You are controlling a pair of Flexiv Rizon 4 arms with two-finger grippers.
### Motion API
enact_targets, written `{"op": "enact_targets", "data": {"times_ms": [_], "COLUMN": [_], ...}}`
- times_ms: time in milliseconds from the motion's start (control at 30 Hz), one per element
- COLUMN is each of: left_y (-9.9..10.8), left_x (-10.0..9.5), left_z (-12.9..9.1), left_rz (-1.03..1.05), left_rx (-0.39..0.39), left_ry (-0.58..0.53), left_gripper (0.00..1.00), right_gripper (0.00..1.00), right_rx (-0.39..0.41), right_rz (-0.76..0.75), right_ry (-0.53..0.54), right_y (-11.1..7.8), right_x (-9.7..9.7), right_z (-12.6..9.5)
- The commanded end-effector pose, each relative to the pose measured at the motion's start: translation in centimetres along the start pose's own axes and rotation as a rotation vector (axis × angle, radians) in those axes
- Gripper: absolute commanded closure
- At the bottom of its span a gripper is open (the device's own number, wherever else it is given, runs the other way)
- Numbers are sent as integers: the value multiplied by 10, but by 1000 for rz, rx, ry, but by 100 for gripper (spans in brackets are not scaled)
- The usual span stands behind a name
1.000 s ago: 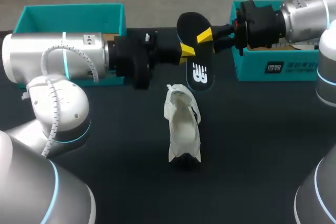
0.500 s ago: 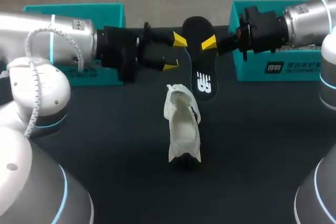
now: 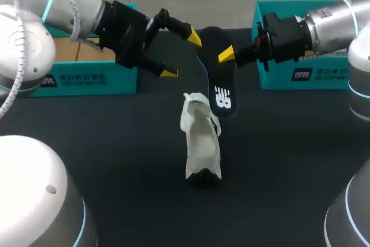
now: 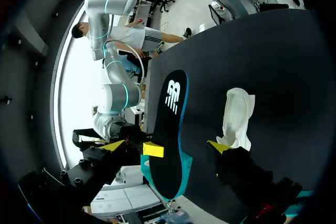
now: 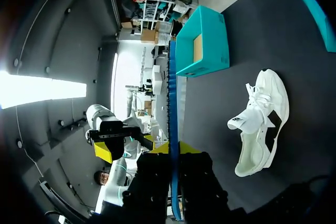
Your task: Take the shoe out of the shoebox, open the shoe tongue, remove and reinsert the insole, then place the shoe into the shoebox
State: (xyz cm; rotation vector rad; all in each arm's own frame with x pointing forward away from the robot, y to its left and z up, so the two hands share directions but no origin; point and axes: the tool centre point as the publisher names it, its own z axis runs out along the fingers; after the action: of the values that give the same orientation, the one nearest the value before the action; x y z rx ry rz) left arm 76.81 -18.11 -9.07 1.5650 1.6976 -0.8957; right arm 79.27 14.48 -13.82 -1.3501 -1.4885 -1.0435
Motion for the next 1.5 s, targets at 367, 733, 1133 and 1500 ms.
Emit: {"op": "enact_targets", "data": {"times_ms": [367,733,1133,1500], "left_y": [9,25,27,31], "left_x": [-14,-24,-24,-38], "left_z": [4,18,24,28], "left_rz": [-6,-46,48,66], "left_rx": [31,2,1,-60], "left_ry": [325,760,941,1027], "left_gripper": [0,0,0,0], "right_gripper": [100,100,100,100], "right_rx": [27,33,37,47], "right_rz": [23,30,26,23], "right_ry": [5,4,3,5], "right_y": [-6,-9,-7,-2], "right_x": [-12,-15,-14,-14], "right_z": [14,17,19,22]}}
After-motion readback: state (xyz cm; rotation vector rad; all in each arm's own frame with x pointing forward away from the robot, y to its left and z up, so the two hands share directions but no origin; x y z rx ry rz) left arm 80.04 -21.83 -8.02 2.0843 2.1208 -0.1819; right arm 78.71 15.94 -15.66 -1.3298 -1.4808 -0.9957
